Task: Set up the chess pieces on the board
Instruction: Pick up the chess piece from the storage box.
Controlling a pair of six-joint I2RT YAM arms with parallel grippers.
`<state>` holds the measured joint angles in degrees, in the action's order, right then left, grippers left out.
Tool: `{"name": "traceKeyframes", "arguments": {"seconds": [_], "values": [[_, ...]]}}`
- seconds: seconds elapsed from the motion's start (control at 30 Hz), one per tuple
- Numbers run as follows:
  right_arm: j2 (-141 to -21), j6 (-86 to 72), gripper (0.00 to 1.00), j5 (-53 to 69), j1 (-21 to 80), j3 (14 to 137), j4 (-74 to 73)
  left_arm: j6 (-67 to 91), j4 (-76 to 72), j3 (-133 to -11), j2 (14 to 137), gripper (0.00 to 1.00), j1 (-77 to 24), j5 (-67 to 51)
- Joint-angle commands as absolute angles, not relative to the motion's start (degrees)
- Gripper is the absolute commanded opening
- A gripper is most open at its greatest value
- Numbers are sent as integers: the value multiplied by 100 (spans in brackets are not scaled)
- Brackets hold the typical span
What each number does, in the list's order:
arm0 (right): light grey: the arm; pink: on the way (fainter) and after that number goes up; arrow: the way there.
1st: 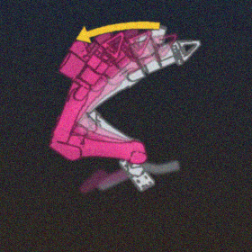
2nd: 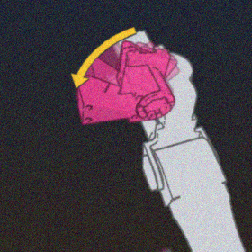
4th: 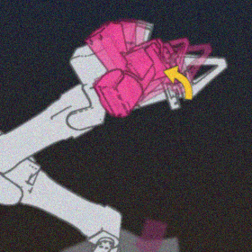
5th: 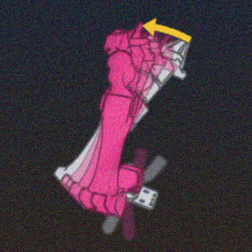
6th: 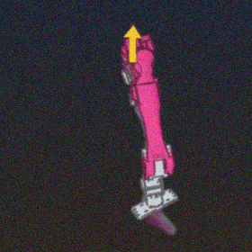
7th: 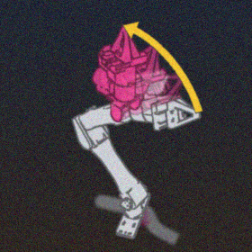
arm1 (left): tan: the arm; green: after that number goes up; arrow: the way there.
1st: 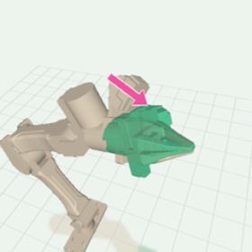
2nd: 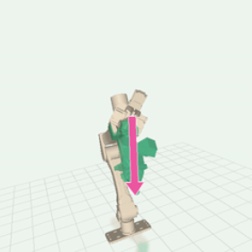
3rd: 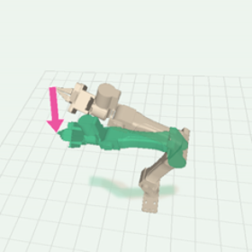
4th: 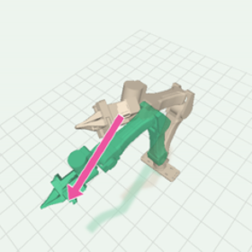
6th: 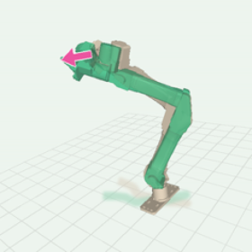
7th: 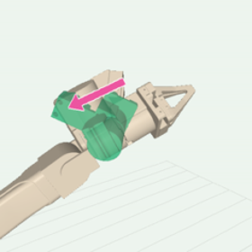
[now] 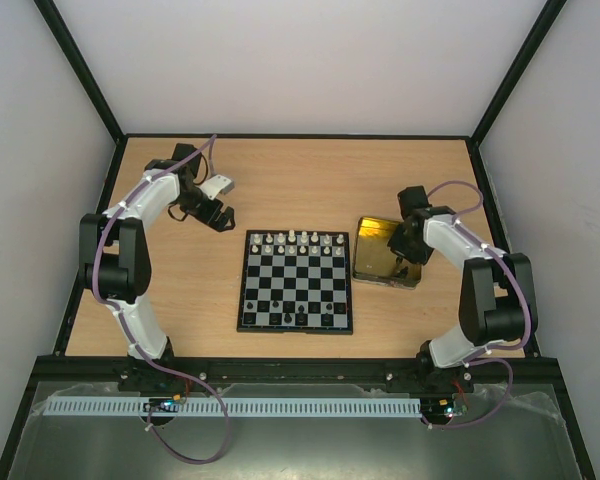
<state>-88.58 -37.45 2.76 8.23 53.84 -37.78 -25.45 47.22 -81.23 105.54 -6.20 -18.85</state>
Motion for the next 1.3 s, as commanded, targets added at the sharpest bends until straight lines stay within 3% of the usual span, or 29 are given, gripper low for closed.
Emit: {"name": "traceKeyframes", "arguments": {"seconds": [0.0, 0.73, 1.27], "values": [[-8813, -3667, 20, 220, 798, 5764, -4112, -2549, 4786, -8076, 10621, 99, -593, -1885], [-9206, -3450, 24, 343, 788, 5726, -3931, -2566, 4868, -8209, 10685, 99, -565, -1881], [-9419, -3406, 22, 450, 729, 5406, -3573, -2575, 4870, -8244, 10754, 99, -536, -1841]]}}
